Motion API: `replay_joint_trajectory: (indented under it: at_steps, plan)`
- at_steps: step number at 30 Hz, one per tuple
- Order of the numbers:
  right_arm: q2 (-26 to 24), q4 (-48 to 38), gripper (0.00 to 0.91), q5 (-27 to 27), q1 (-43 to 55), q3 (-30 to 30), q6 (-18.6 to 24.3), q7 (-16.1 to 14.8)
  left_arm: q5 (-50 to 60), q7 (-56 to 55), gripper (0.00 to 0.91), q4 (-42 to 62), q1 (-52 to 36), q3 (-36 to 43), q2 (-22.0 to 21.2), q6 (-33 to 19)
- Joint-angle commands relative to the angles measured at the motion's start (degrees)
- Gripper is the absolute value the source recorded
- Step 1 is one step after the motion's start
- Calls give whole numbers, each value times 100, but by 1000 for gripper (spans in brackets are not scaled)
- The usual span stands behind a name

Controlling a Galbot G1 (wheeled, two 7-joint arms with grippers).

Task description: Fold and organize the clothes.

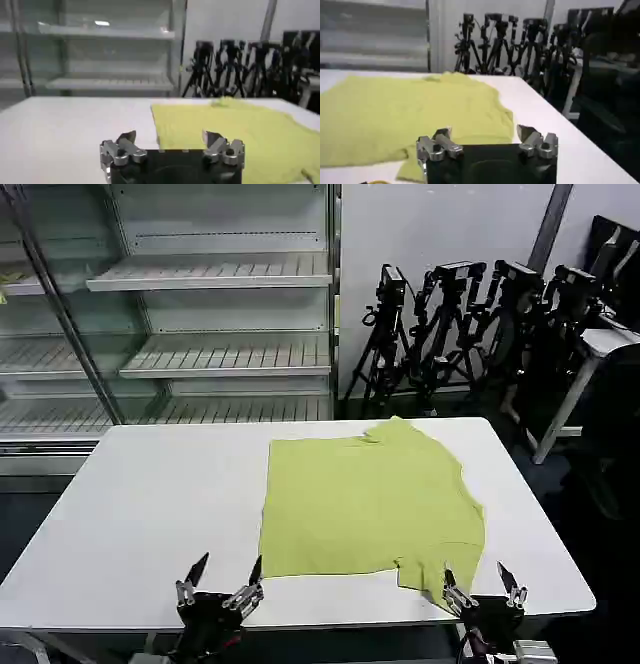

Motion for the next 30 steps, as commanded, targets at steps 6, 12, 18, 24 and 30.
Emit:
replay_joint_trajectory:
  at_steps: [6,12,18,24,30]
  plan:
    - [-49,-97,907,148,-61,103,-198,9,-149,-166,907,845,-768,366,63,552]
    - [-10,-130,907,125,-25,68,-206,-3,-384,-143,907,1035,-1081,347,113,642]
    - [77,-140,907,105,50,-107,-201,-8,-502,-137,907,1153,-1217,305,158,675]
    - [169,-221,907,20,162,-326,-194,15,-638,-120,292,1290,-1301,338,170,676]
    - [243,-370,272,14,302,-551,-247,94,-629,-87,20,1381,-1394,304,173,634]
